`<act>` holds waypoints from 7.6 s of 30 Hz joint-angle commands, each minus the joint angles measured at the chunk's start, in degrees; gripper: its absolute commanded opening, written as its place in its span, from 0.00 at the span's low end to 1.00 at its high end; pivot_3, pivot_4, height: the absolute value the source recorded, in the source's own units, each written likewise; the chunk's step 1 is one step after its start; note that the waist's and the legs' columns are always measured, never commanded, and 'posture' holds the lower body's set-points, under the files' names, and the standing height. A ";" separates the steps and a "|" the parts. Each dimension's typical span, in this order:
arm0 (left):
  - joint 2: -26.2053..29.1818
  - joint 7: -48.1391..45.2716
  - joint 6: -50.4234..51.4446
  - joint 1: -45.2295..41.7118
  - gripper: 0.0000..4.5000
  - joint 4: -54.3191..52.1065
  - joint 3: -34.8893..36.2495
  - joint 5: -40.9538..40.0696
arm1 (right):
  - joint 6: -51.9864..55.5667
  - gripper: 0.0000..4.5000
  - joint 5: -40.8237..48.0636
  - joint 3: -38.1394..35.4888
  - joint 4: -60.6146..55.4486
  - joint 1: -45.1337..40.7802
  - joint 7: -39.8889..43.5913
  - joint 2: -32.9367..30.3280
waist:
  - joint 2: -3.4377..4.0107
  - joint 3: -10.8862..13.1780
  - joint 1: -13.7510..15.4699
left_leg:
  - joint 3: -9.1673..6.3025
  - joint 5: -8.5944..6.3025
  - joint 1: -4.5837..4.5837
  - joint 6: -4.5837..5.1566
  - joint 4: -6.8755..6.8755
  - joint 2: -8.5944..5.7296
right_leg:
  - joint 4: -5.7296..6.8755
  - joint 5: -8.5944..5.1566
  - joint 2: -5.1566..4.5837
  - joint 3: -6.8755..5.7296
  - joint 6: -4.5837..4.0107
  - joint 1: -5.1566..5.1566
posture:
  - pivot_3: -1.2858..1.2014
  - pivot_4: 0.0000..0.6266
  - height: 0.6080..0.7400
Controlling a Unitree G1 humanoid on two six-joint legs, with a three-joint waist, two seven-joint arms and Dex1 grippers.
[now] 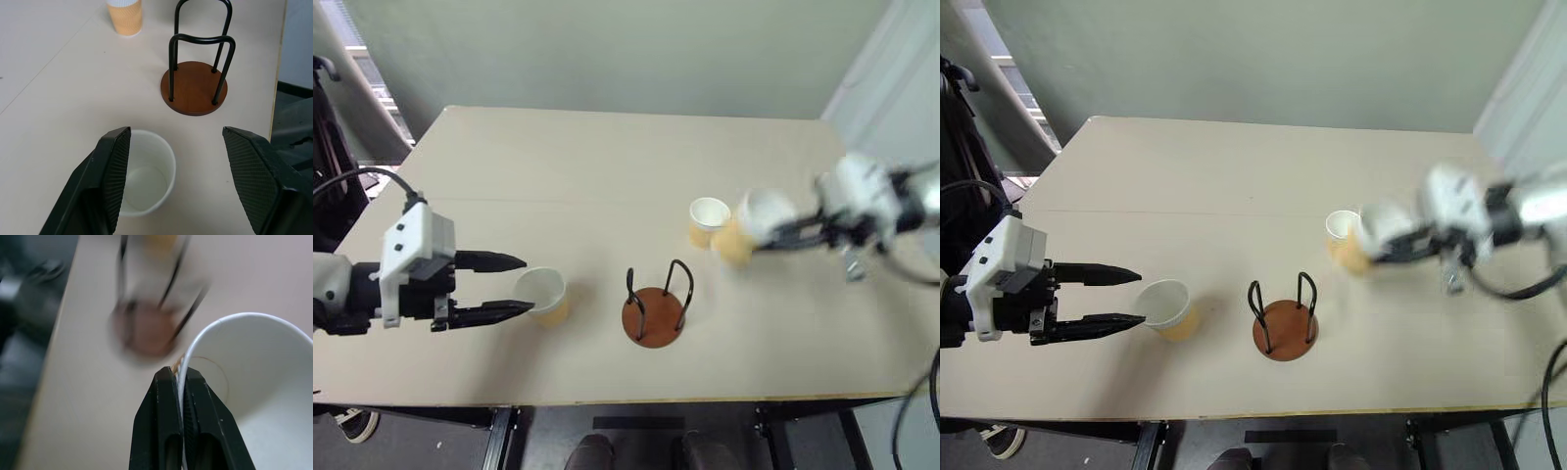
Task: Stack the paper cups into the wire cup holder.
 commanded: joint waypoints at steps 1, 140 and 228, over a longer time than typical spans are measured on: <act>0.67 0.46 -1.74 -1.20 0.71 0.82 -1.36 0.91 | 2.61 0.01 7.34 0.70 -2.05 -7.56 2.08 5.31 | -0.14 -0.08 -0.17 | -0.06 0.00 0.04 0.00 -0.03 0.08 | -0.01 -0.06 0.10 0.00 -0.11 0.01 | 0.52 0.24 1.00; 2.60 -1.59 -2.86 8.01 0.71 0.78 9.92 4.37 | -0.24 0.99 3.42 7.70 13.86 -7.53 3.02 15.66 | -0.06 0.06 0.15 | -0.97 0.27 -0.05 -0.76 -0.15 0.44 | 0.45 -0.12 0.38 -0.19 -1.09 0.00 | 0.52 0.24 1.00; -23.11 -20.38 -38.19 -69.34 0.01 35.88 -64.58 4.21 | 18.55 1.00 37.62 -33.65 -17.33 29.05 -21.25 -4.31 | -0.11 0.06 1.45 | -0.98 0.00 -0.78 -0.07 0.56 0.01 | -0.41 0.22 -0.08 -0.16 0.57 -0.05 | 0.52 0.24 1.00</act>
